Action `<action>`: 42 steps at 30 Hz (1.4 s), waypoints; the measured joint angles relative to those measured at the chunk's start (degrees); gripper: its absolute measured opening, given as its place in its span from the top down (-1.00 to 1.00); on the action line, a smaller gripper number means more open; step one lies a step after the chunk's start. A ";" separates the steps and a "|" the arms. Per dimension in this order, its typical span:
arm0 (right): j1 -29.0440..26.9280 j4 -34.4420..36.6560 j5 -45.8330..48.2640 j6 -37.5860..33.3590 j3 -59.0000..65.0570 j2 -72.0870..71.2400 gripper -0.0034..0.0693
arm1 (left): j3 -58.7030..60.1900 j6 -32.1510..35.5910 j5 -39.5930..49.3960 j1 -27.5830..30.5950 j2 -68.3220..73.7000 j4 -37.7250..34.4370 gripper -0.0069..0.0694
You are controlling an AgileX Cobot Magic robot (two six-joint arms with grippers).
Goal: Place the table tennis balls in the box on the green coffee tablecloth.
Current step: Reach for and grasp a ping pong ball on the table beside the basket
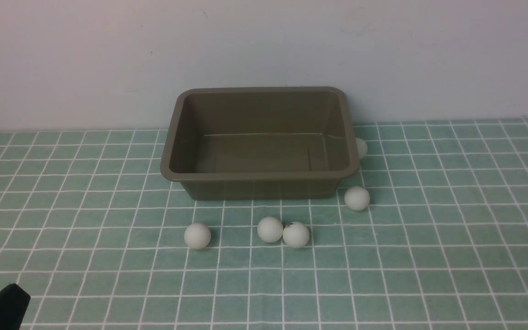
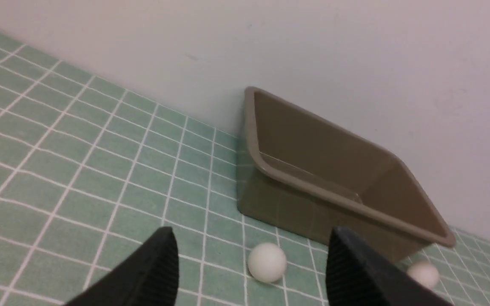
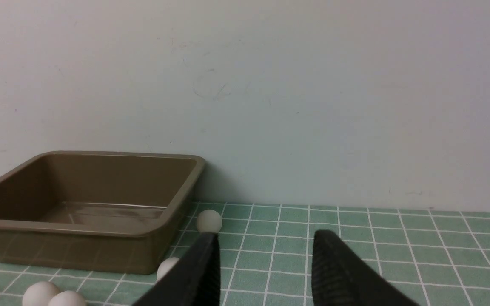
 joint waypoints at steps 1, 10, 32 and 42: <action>0.00 0.00 0.00 0.00 0.00 0.00 0.12 | -2.44 1.27 2.57 0.00 0.06 -0.12 -0.30; 0.00 1.29 0.00 0.00 0.00 0.00 0.12 | -15.40 17.00 17.68 0.00 10.50 -3.77 -0.30; 0.00 4.30 -0.06 0.00 0.00 0.00 0.12 | -41.10 54.88 24.19 0.00 70.24 -17.40 -0.47; 0.00 4.30 -0.90 0.00 0.00 0.00 0.12 | -47.30 59.19 23.53 0.00 85.69 -25.86 -0.55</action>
